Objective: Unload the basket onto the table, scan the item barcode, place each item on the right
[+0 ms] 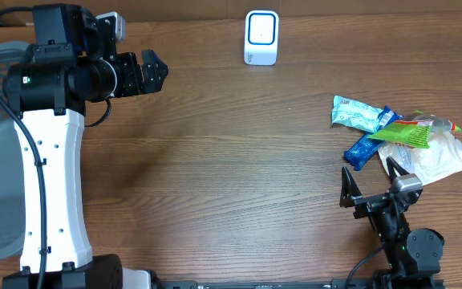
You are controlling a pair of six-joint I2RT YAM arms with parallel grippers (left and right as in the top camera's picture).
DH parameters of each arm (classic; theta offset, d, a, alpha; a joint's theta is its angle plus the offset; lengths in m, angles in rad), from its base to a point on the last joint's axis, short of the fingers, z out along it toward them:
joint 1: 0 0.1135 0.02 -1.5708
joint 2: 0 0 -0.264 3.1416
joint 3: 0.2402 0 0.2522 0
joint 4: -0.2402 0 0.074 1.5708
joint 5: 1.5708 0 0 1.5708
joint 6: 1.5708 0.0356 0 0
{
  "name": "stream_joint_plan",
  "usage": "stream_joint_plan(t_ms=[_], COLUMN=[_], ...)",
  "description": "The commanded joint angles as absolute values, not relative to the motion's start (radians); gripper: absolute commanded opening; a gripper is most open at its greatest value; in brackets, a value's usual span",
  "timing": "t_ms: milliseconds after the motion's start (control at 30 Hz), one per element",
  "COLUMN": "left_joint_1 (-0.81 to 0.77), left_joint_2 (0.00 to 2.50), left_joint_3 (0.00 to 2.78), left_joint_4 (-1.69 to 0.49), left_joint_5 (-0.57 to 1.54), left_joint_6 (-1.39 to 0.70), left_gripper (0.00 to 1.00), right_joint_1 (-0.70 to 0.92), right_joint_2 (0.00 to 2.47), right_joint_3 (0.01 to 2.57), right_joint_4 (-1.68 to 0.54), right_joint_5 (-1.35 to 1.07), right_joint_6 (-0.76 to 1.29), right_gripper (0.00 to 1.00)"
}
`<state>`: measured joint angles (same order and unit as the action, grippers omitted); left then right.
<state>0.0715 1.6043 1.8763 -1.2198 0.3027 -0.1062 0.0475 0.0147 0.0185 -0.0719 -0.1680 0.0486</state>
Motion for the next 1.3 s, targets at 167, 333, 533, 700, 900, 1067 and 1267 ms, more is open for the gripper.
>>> stream_joint_plan(t_ms=[167,333,533,700,900,1067,1267], left_joint_1=[0.065,0.057,0.049,0.046,0.047,0.107,0.131], left_joint_2=[1.602,1.579,1.407,1.059,0.667,0.293,0.128], left_joint_3=[1.880,1.880,1.705,1.175,0.726,0.405,0.209], left_joint_4=[-1.219,-1.219,-1.106,-0.572,-0.249,-0.091,-0.069], left_joint_5=[0.303,0.303,0.138,0.149,0.149,0.149,0.149], left_joint_6=[-0.120,-0.120,-0.099,0.010,0.183,0.233,0.232], left_gripper=[1.00,1.00,1.00,1.00,1.00,1.00,1.00], right_joint_1=[0.053,0.053,0.053,0.053,0.053,0.053,0.053], right_joint_2=[0.003,0.003,0.003,0.003,0.003,0.003,0.003], right_joint_3=[0.008,0.008,0.008,0.008,0.008,0.008,0.008], right_joint_4=[-0.067,-0.067,-0.067,-0.067,-0.067,-0.067,-0.067], right_joint_5=[-0.158,-0.158,-0.158,-0.158,-0.158,-0.158,-0.158], right_joint_6=[0.049,0.049,0.049,0.049,0.049,0.049,0.049], right_gripper=[1.00,1.00,1.00,1.00,1.00,1.00,1.00])
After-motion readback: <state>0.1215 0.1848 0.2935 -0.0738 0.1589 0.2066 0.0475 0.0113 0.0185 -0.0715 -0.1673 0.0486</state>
